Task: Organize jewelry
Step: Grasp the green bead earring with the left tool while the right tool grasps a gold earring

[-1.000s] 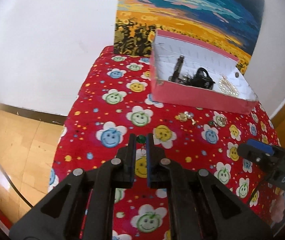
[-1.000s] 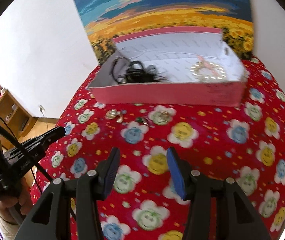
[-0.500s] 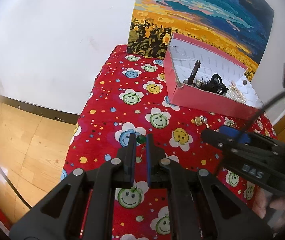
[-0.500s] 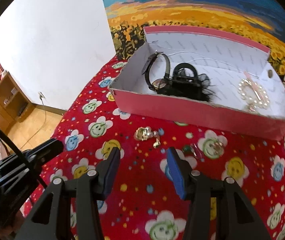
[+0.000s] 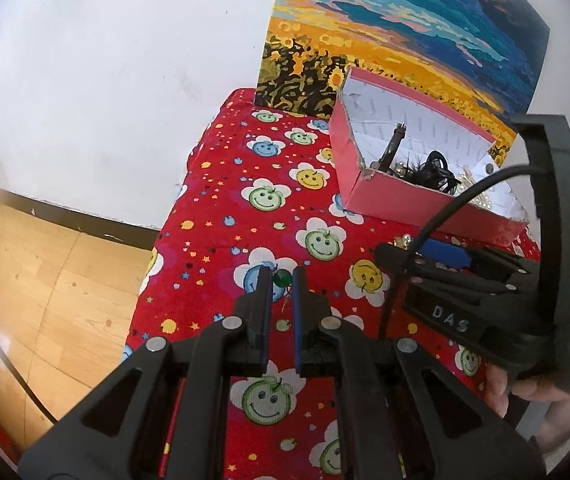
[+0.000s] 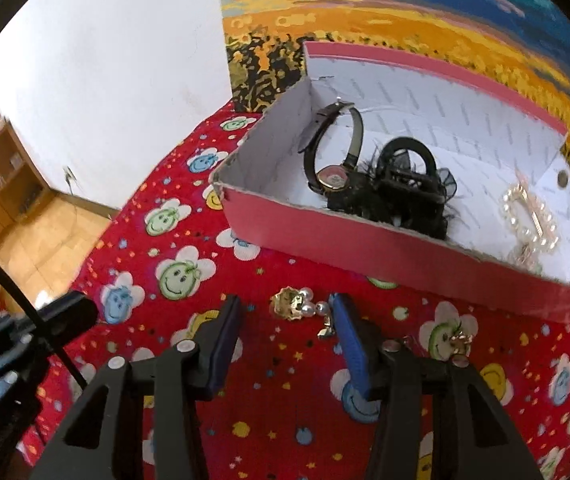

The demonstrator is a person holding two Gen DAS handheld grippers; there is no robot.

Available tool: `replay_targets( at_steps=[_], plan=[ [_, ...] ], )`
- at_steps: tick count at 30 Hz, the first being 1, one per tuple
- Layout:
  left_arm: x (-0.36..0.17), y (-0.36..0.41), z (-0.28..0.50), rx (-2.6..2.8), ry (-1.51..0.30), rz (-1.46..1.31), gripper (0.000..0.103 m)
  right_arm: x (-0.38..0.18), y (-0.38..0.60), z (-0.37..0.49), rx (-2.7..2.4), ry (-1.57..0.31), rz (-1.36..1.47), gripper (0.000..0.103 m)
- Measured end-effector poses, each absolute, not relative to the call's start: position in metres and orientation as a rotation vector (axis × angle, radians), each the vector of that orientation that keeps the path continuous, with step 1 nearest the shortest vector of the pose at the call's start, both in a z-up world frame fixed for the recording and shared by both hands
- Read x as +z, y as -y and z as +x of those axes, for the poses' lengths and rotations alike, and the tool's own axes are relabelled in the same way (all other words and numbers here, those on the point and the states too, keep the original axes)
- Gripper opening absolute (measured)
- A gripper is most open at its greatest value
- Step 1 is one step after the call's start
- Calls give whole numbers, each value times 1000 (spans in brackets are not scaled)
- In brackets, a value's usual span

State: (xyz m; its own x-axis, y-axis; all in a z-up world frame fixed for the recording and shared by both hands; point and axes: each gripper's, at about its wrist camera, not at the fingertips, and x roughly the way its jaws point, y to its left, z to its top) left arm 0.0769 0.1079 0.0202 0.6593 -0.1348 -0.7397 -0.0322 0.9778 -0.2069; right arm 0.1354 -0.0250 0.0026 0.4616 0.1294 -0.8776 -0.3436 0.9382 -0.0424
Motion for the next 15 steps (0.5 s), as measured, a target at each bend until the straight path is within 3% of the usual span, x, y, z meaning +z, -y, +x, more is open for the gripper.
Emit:
replay_targets(
  at_steps=[1,4,15],
  plan=[
    [20,-108,76,-59,-850,-211,1,1,22,133,286,-1039,-267,25],
    [21,-108,76,-60,-847,-213,1,1,21,134,290,-1027,-279,16],
    [31,-100,69,-72,-830,-206,1,19,41,122,341,-1011,-172,14]
  ],
)
